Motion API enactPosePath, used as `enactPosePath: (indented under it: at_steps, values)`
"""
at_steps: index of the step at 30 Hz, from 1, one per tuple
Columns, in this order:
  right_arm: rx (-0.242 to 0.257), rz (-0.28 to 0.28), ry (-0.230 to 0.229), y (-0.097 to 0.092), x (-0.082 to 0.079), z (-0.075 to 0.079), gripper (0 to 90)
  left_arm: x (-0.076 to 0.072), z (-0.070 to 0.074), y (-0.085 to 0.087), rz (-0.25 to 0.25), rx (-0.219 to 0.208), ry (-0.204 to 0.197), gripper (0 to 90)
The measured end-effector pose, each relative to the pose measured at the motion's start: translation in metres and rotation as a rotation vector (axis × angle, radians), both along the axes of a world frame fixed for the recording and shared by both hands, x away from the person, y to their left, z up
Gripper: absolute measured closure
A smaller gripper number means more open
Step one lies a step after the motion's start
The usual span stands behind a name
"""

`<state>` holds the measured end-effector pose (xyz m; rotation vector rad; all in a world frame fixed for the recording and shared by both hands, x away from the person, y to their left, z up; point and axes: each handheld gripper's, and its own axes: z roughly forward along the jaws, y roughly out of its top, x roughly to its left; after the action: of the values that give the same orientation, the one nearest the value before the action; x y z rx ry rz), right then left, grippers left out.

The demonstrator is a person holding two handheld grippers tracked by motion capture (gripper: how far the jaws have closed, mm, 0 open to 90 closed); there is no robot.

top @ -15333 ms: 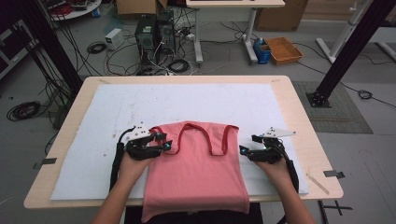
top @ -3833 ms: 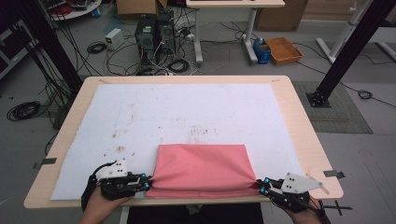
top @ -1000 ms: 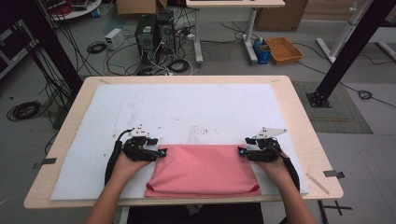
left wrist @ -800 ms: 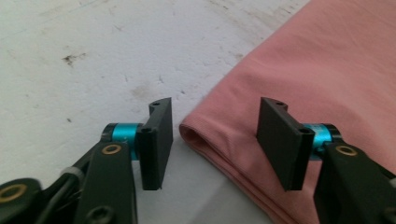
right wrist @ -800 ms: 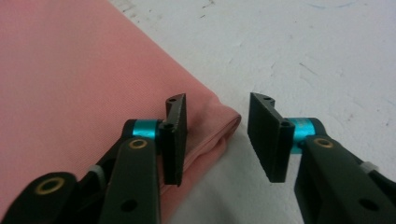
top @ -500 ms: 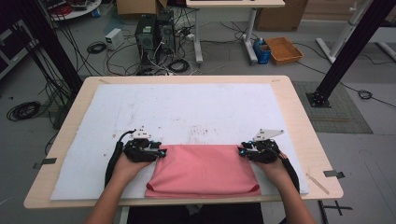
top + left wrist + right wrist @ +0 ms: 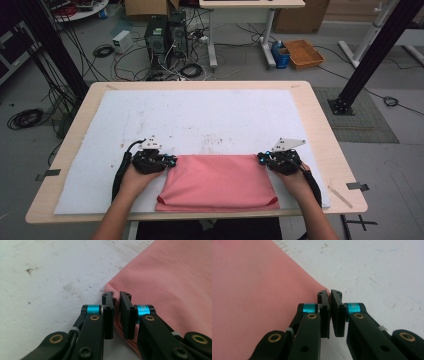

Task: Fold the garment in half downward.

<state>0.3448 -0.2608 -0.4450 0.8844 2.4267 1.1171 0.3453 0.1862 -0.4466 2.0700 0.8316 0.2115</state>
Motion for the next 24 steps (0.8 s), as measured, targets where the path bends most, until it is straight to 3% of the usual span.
enactPosePath:
  at_steps: [8,16,18,20,24]
  values:
    - [-0.01,-0.004,-0.03,-0.001,0.006,0.007,86.6,0.008,0.004,0.002,0.018,-0.025,-0.031,82.1]
    - [-0.017,-0.023,-0.031,0.002,0.023,0.009,86.6,0.023,0.005,0.003,0.044,-0.017,-0.039,82.2]
    - [-0.022,-0.029,-0.026,0.004,0.028,0.009,86.6,0.027,0.003,0.005,0.063,-0.035,-0.046,82.2]
    - [-0.025,-0.035,-0.025,0.006,0.033,0.01,86.6,0.032,0.002,0.006,0.06,-0.002,-0.034,82.2]
    - [-0.032,-0.051,-0.011,0.01,0.046,0.011,86.6,0.04,0.004,0.006,0.071,0.005,-0.032,82.2]
